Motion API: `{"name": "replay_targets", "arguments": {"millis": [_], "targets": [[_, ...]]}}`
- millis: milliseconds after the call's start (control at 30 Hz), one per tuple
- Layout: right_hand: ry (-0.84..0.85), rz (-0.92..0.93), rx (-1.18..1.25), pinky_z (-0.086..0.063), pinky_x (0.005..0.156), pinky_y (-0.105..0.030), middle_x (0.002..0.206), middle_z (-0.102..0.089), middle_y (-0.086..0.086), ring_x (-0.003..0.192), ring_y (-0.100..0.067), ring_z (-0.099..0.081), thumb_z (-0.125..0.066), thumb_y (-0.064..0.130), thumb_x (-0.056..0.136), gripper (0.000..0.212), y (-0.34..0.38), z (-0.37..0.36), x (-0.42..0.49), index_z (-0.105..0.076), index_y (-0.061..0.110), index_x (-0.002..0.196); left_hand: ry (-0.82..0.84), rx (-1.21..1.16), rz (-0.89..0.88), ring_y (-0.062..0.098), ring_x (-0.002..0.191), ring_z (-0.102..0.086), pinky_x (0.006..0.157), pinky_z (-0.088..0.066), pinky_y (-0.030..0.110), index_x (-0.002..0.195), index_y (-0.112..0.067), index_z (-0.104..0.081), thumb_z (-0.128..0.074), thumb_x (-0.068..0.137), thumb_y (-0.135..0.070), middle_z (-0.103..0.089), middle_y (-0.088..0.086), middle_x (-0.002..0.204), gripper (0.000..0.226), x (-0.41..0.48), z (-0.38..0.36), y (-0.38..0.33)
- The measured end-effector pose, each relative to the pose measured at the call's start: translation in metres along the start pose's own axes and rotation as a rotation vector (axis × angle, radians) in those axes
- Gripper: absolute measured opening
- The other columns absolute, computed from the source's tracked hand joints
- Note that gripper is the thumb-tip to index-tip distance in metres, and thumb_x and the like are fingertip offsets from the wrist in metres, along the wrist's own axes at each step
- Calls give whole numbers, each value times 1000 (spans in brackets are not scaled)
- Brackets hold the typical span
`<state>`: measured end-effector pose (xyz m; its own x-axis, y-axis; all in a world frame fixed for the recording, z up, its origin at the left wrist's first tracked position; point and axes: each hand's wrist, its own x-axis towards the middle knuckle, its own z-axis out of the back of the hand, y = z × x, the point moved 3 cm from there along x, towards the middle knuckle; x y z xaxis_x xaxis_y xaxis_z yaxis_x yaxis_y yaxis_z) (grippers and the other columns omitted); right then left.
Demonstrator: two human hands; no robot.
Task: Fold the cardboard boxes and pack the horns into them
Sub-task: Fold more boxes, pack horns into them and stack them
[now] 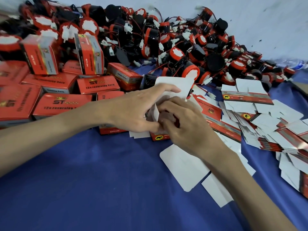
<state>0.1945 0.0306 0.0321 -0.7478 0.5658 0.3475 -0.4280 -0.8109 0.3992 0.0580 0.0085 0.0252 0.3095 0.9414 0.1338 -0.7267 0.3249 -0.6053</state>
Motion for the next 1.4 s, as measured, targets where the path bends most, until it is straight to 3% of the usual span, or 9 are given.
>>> {"name": "replay_targets", "arguments": {"millis": [200,433,533,600,700,867,1167,1300,1400], "targets": [[96,-54,-146,-16,85,-18,119,-42,-7,105,-22,-32,-51,10,92,29,1,1,0,-60,17,119,3,-35,-31,7,106,-58,95,-45,34,143,-33,-24,-76,75,-37,-47,-24,125,86,0,1,-2],[158,-72,-300,-19,94,-27,114,-38,-10,111,-30,-31,-23,24,84,50,4,-7,-3,-67,19,106,-4,30,-10,15,105,-59,92,-45,40,144,-35,-20,-72,72,-30,-55,-3,127,89,1,0,-1],[74,-32,-229,-30,90,-36,111,-48,-19,103,-35,-40,-32,15,81,40,2,-10,-5,-70,6,94,10,27,-3,13,104,-59,93,-44,41,144,-34,-20,-75,76,-23,-56,-3,124,88,1,0,0],[-37,14,-134,-39,77,-40,100,-55,-21,87,-34,-49,-41,4,77,26,4,-10,-4,-65,0,86,12,12,-16,11,102,-58,93,-45,40,144,-31,-21,-71,74,-26,-54,-14,117,87,2,0,-1],[-106,127,-82,-31,64,-29,81,-56,-12,69,-17,-35,-47,-5,69,15,7,-4,-5,-57,1,78,19,5,-2,14,92,-60,89,-47,43,144,-33,-20,-67,70,-29,-55,-17,96,88,2,0,0],[-44,172,0,-32,69,-25,80,-47,10,71,-8,-37,-53,5,75,10,2,4,-7,-63,4,73,35,7,-21,7,89,-60,89,-47,42,143,-36,-19,-63,71,-49,-58,-23,84,86,1,1,-1],[54,217,-48,-37,84,-23,104,-63,-5,93,-19,-56,-53,2,87,23,-5,4,-9,-74,8,90,58,-19,6,8,94,-58,94,-44,39,145,-36,-19,-67,78,-39,-56,-18,91,82,0,2,-1],[-7,192,-91,-46,81,-42,105,-64,-12,94,-34,-59,-48,-4,84,29,-7,-4,-7,-74,4,96,35,-12,19,17,102,-56,96,-42,44,145,-38,-20,-58,80,-39,-59,-8,103,75,0,2,-1],[-106,163,-66,-47,73,-45,95,-66,-14,84,-36,-60,-46,-9,74,28,-5,-7,-5,-69,-2,89,16,-13,4,14,95,-57,93,-44,44,145,-34,-23,-59,81,-37,-58,-12,100,74,1,1,-3]]}}
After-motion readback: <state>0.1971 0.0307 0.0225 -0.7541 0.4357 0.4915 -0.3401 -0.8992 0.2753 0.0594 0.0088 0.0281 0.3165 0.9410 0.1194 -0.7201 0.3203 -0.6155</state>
